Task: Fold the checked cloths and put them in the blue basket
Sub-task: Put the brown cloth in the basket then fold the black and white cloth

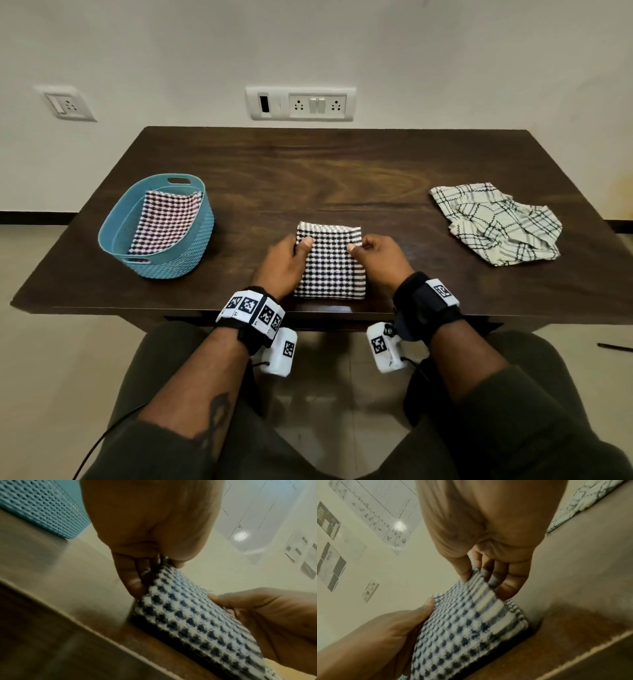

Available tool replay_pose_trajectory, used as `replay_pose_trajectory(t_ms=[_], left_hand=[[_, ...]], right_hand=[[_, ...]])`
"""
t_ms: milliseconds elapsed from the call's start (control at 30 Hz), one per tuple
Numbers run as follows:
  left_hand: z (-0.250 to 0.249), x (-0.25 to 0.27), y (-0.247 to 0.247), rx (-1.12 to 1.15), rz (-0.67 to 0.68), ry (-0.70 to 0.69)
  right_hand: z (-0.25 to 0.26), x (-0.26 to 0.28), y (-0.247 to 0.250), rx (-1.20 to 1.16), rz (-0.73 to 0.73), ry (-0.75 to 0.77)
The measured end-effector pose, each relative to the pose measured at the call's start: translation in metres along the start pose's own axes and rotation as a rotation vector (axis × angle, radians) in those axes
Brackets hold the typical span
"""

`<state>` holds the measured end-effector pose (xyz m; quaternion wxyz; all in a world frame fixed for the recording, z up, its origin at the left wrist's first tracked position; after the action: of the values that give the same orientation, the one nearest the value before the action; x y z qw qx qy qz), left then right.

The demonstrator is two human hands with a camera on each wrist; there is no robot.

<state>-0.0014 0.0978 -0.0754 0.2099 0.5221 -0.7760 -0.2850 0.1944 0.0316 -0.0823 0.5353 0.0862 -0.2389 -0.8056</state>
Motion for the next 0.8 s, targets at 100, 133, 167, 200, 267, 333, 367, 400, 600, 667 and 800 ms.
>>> replay_pose_trajectory(t_ms=[100,133,167,200,267,333,367,400,600,667,800], left_hand=[[0.0,-0.014,-0.01,-0.086,0.054,0.069],[0.0,-0.016,-0.011,-0.099,0.059,0.079],[0.001,-0.02,-0.012,-0.115,0.055,0.084],[0.002,-0.023,-0.014,-0.135,0.045,0.086],[0.004,-0.026,-0.016,-0.178,0.021,0.103],[0.005,-0.028,-0.018,-0.214,-0.007,0.121],[0.004,-0.029,-0.019,-0.236,-0.017,0.13],[0.004,-0.029,-0.021,-0.258,-0.023,0.142],[0.004,-0.032,-0.025,-0.3,-0.036,0.186],[0.002,-0.032,-0.025,-0.3,-0.043,0.19],[-0.007,-0.026,-0.016,-0.277,-0.097,0.201]], right_hand=[[-0.002,-0.009,-0.004,0.077,-0.024,-0.017],[-0.001,-0.01,-0.006,0.085,-0.027,-0.019],[-0.001,-0.012,-0.008,0.101,-0.031,-0.019],[0.0,-0.013,-0.008,0.121,-0.035,-0.02],[0.0,-0.016,-0.008,0.171,-0.043,-0.027],[0.0,-0.018,-0.007,0.213,-0.051,-0.039],[0.0,-0.02,-0.008,0.234,-0.052,-0.042],[0.0,-0.021,-0.009,0.253,-0.05,-0.042],[-0.003,-0.023,-0.01,0.297,-0.061,-0.058],[-0.005,-0.025,-0.011,0.347,-0.065,-0.098],[0.003,-0.021,-0.004,0.446,-0.112,-0.105]])
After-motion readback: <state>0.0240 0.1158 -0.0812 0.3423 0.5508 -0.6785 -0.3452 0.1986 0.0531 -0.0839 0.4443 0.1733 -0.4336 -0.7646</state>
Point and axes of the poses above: each hand's wrist, its own x-axis away from the middle knuckle, its own y-axis out of the back of the hand, z = x × y, the point moved 5 cm from there along -x, towards the middle knuckle, and after that the axes turned 2 degrees about -z, right-handed, at the moved point
